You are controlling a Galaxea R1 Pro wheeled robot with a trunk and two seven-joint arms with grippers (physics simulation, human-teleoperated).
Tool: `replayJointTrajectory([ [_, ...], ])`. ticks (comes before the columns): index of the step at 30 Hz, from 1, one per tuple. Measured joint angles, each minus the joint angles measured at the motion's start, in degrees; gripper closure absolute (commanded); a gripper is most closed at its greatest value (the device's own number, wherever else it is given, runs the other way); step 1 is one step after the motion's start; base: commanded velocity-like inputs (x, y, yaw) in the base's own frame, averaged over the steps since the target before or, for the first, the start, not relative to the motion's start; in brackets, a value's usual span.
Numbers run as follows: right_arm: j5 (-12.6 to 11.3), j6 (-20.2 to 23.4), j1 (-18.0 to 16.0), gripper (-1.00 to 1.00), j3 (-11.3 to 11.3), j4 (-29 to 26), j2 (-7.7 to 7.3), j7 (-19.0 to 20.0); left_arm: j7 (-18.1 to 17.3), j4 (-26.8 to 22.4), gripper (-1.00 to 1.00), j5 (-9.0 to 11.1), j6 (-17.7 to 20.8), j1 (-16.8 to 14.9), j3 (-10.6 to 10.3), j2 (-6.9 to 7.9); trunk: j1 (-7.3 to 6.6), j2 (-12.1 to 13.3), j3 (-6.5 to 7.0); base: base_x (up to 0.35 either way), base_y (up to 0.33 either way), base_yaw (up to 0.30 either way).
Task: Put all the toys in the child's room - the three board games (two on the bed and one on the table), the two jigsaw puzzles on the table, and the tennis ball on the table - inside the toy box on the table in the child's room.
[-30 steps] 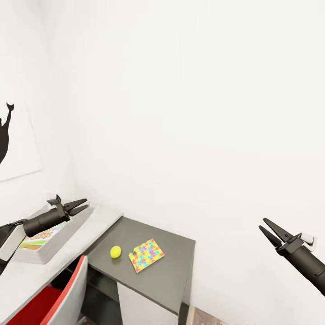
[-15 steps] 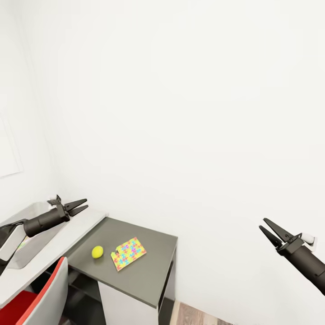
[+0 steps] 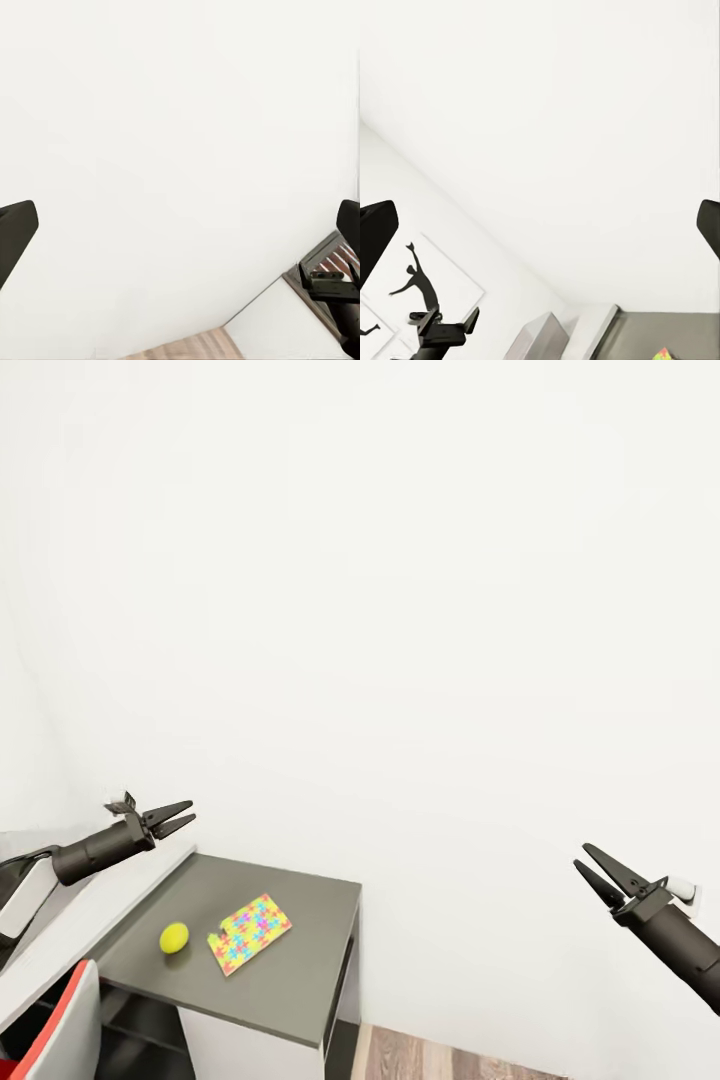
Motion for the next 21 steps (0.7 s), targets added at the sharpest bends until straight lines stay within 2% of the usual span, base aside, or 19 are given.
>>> replayJointTrajectory([
  [8,0.0,-0.1,0.0,-1.0,0.0,0.0,0.04,0.0,0.0,0.0,-1.0,0.0,0.0,0.0,-0.1,0.01,0.0,0.0,0.0,0.0,0.047,-0.279],
  [21,0.1,-0.2,0.0,-1.0,0.0,-0.1,0.11,-0.2,0.1,0.0,-1.0,0.0,0.0,0.0,-0.1,-0.06,0.0,0.0,0.0,0.0,0.12,-0.279],
])
